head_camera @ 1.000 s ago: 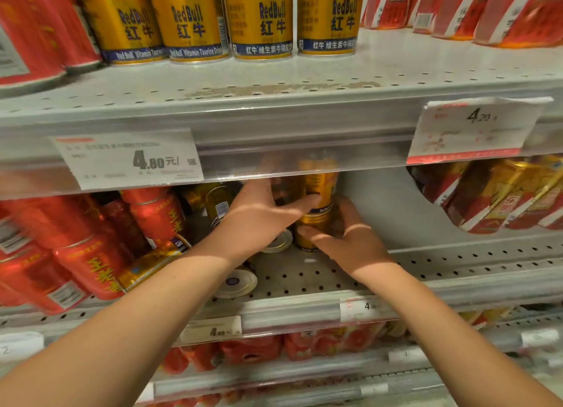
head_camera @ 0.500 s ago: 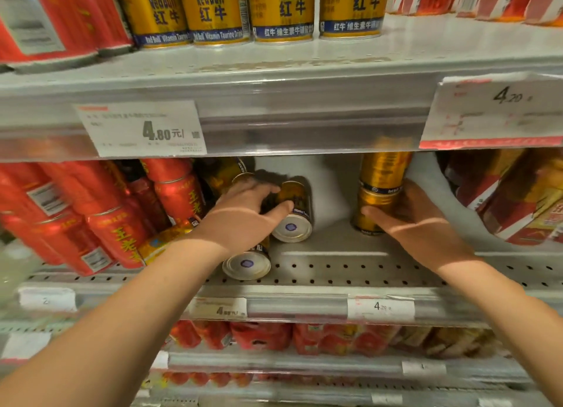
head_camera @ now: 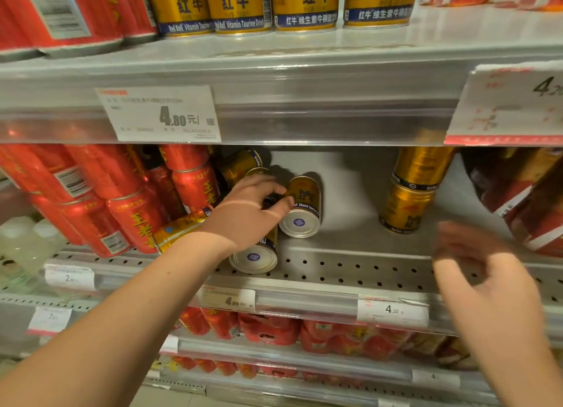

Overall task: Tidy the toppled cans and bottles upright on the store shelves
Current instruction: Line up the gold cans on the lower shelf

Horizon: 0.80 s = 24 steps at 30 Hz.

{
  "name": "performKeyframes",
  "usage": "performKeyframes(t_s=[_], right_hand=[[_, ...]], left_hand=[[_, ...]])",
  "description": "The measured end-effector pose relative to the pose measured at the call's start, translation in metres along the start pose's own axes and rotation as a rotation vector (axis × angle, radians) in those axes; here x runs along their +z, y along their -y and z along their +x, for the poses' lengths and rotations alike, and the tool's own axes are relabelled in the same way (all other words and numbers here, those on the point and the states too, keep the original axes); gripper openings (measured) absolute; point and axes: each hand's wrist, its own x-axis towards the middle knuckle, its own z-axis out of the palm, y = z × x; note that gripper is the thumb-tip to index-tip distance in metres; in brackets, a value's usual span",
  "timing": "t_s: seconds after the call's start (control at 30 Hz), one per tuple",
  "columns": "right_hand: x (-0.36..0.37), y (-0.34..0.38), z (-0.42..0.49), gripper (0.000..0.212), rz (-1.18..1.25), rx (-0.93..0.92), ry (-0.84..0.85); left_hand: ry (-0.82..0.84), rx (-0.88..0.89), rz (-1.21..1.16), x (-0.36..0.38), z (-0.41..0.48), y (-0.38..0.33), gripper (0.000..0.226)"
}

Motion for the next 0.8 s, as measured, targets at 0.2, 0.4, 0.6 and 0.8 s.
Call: performKeyframes(t_s=[0.2, 0.4, 0.6, 0.8], right_hand=[[0.083, 0.064, 0.031, 0.045, 0.085, 0.052, 0.358], [0.145, 0.083, 0.097, 0.074, -0.174, 0.168, 0.601], [0.135, 0.067, 0.091, 0.041, -0.048, 0.158, 0.645], [0.120, 0.052, 0.071, 0.075, 0.180, -0.028, 0.464]], left_hand=[[-0.005, 0.015, 0.027, 0.000, 0.004, 0.001, 0.035], [-0.116, -0.021, 0.020, 0.000, 0.007, -0.008, 0.042], [-0.069, -0.207, 0.139, 0.004, 0.012, -0.019, 0.057], [0.045, -0.359, 0.285, -0.001, 0.033, -0.022, 0.064]])
